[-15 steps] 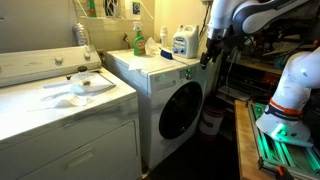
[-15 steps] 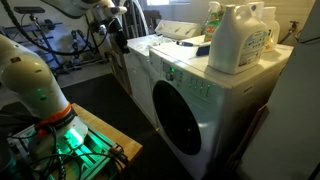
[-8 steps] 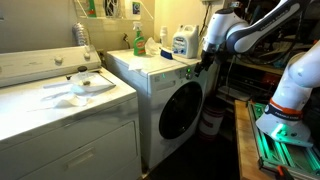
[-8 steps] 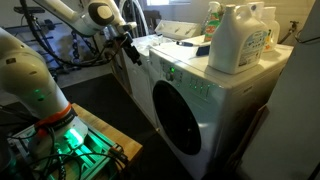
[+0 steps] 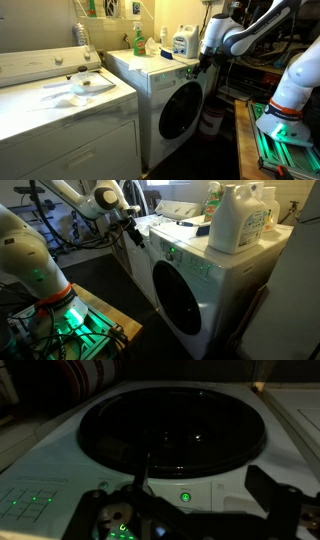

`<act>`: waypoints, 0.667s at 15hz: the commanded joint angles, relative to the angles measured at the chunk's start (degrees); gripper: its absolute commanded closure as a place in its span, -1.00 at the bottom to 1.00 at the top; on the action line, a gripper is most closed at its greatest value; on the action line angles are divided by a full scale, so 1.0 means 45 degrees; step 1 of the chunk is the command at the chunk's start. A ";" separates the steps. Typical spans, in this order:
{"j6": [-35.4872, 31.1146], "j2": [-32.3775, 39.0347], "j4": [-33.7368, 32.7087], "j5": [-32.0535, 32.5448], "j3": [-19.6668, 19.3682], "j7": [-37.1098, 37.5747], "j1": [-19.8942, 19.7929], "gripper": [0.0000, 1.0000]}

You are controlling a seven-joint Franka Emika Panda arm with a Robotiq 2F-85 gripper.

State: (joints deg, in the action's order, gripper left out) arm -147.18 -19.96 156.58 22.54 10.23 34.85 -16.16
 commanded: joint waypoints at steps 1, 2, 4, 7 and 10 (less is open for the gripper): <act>-0.0011 0.0803 -0.0317 0.0289 -0.0359 0.0141 -0.0110 -1.00; -0.0095 0.1039 -0.0372 0.0127 -0.0560 -0.0052 -0.0050 -1.00; -0.0615 0.1525 -0.0469 0.0054 -0.1001 -0.0256 -0.0049 -0.47; -0.1605 0.2280 -0.0712 0.0081 -0.1605 -0.0712 -0.0034 0.03; -0.2411 0.3022 -0.0995 -0.0185 -0.2117 -0.1100 0.0103 0.48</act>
State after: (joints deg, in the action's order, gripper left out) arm -154.37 -10.38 153.68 22.54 3.11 32.13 -16.47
